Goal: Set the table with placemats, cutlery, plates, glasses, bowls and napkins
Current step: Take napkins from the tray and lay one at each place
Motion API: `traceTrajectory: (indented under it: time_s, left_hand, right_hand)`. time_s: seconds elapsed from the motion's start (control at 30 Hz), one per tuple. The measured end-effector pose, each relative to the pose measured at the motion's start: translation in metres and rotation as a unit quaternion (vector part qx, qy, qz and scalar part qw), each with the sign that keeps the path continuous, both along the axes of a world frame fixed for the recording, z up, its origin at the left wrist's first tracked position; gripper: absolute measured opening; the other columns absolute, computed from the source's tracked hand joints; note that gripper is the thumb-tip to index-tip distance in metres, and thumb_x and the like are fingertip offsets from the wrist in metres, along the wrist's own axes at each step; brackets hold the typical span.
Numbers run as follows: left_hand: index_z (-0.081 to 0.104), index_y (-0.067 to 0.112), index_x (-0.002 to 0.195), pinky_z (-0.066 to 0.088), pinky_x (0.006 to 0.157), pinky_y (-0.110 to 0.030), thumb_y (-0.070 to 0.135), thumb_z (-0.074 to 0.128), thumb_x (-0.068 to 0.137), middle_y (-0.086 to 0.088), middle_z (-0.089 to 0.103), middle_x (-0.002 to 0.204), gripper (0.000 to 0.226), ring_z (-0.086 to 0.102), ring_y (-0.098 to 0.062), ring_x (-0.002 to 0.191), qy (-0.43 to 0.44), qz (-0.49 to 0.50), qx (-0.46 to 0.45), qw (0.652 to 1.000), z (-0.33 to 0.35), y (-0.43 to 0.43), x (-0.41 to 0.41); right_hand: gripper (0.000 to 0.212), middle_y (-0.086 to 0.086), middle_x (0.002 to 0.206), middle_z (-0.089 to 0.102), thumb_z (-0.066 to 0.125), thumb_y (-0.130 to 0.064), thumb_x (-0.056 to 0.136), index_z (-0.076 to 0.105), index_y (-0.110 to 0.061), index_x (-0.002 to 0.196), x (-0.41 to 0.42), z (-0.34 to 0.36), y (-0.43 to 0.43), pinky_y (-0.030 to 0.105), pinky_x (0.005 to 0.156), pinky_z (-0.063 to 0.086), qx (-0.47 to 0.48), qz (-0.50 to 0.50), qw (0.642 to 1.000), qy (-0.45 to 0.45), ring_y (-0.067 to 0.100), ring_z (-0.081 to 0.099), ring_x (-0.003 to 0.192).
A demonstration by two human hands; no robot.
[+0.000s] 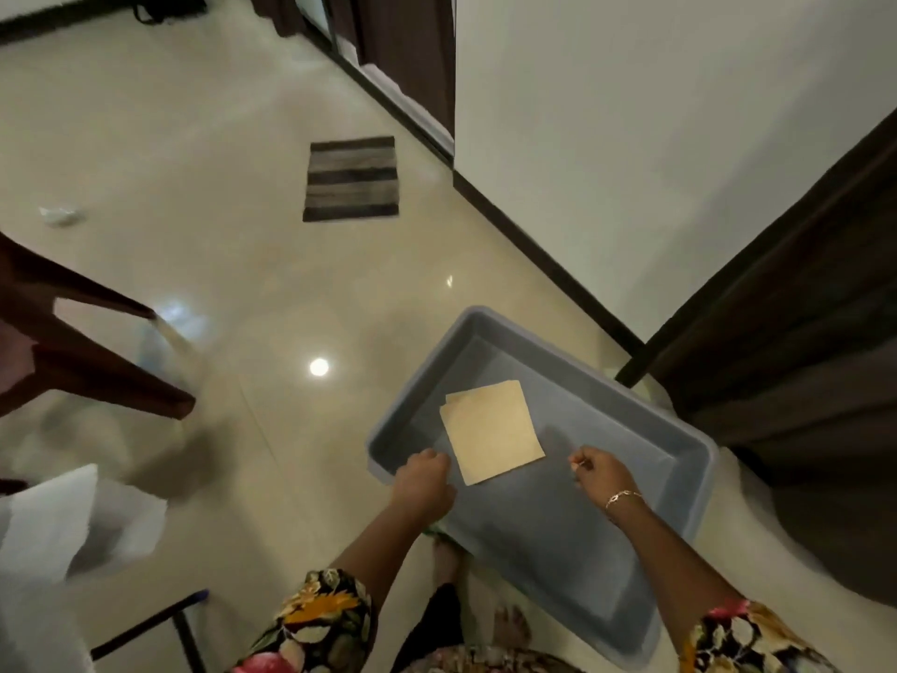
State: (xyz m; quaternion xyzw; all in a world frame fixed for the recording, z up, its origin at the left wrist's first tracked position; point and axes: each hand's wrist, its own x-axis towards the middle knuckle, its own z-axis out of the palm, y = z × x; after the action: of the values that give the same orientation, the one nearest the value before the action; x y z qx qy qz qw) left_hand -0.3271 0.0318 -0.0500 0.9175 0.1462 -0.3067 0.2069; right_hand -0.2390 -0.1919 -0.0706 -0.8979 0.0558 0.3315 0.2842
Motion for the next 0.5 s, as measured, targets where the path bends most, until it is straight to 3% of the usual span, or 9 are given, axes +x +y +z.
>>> traceTrajectory:
  time_s: [0.17,0.27,0.33,0.4,0.5]
  left_hand:
    - [0.037,0.013,0.140,0.032,0.110,-0.037,0.026,0.051,0.093,-0.010,0.038,0.146,0.051,0.034,-0.025,0.135,0.035,-0.058,0.002,0.998,-0.054,0.007,0.047]
    - [0.027,0.015,0.146,0.019,0.118,-0.040,0.028,0.049,0.095,-0.011,0.020,0.155,0.057,0.017,-0.027,0.144,0.055,-0.107,0.003,0.993,-0.087,0.010,0.067]
    - [0.020,0.015,0.148,0.014,0.119,-0.042,0.029,0.047,0.095,-0.010,0.012,0.158,0.061,0.011,-0.027,0.145,0.081,-0.143,0.008,0.986,-0.105,0.012,0.074]
    - [0.015,0.016,0.149,0.010,0.118,-0.043,0.031,0.046,0.095,-0.009,0.007,0.158,0.064,0.006,-0.027,0.146,0.109,-0.166,0.007,0.980,-0.119,0.014,0.079]
    - [0.011,0.016,0.150,0.008,0.118,-0.044,0.032,0.046,0.096,-0.009,0.003,0.159,0.066,0.003,-0.027,0.146,0.133,-0.179,-0.002,0.975,-0.130,0.016,0.081]
  right_hand:
    - [0.030,0.011,0.091,0.061,0.049,-0.003,0.089,0.054,-0.024,0.068,0.022,-0.058,0.015,0.038,0.083,0.049,0.016,-0.116,0.989,0.090,0.027,0.057,0.087]
    - [0.018,0.011,0.096,0.060,0.049,-0.002,0.089,0.065,-0.011,0.090,0.034,-0.090,0.023,0.039,0.089,0.048,0.022,-0.183,0.977,0.106,0.027,0.055,0.093]
    - [0.025,0.015,0.108,0.061,0.049,-0.002,0.089,0.063,-0.005,0.109,0.039,-0.109,0.027,0.043,0.096,0.047,0.022,-0.226,0.967,0.116,0.031,0.055,0.105]
    - [0.029,0.016,0.118,0.059,0.048,-0.001,0.088,0.061,-0.004,0.114,0.041,-0.122,0.031,0.046,0.098,0.045,0.020,-0.253,0.959,0.126,0.033,0.053,0.112]
    - [0.029,0.013,0.110,0.061,0.052,-0.002,0.086,0.060,-0.006,0.113,0.045,-0.135,0.038,0.041,0.094,0.047,0.008,-0.279,0.951,0.131,0.030,0.055,0.103]
